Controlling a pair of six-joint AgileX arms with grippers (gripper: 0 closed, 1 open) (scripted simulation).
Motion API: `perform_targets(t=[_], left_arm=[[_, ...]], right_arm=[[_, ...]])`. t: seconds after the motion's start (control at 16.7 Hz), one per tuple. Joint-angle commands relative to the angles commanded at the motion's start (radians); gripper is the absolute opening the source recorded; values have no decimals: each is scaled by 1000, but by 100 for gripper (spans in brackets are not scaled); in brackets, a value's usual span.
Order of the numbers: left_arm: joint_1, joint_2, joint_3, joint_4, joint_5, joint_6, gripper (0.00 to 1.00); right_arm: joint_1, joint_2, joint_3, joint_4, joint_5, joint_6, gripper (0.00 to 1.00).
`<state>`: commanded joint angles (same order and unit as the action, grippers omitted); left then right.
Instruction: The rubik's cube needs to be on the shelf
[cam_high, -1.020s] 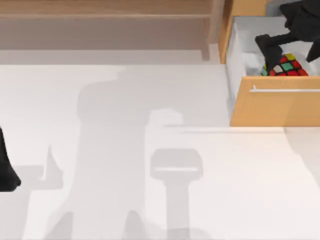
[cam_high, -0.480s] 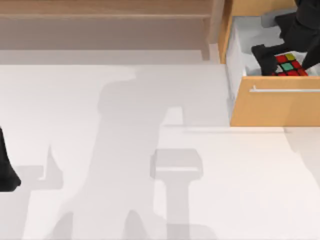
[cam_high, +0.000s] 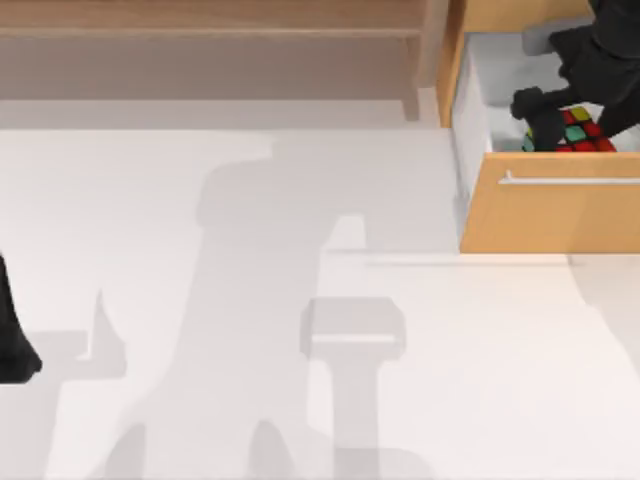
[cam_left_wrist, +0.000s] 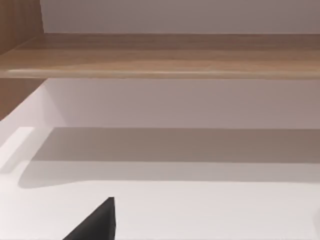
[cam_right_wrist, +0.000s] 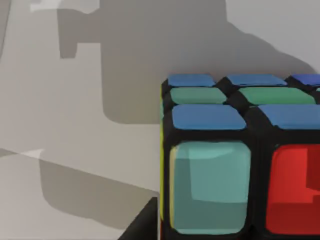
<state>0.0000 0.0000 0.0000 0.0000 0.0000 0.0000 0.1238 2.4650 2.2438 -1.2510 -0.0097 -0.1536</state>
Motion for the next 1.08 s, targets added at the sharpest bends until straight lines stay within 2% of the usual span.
perform_targets(t=[0.24, 0.3, 0.84, 1.08], left_arm=[[0, 0, 0, 0, 0, 0, 100], [0, 0, 0, 0, 0, 0, 100], [0, 0, 0, 0, 0, 0, 100], [0, 0, 0, 0, 0, 0, 100]], right_arm=[[0, 0, 0, 0, 0, 0, 2], [0, 0, 0, 0, 0, 0, 0], [0, -2, 0, -1, 1, -1, 0], [12, -69, 6, -34, 47, -71, 0]])
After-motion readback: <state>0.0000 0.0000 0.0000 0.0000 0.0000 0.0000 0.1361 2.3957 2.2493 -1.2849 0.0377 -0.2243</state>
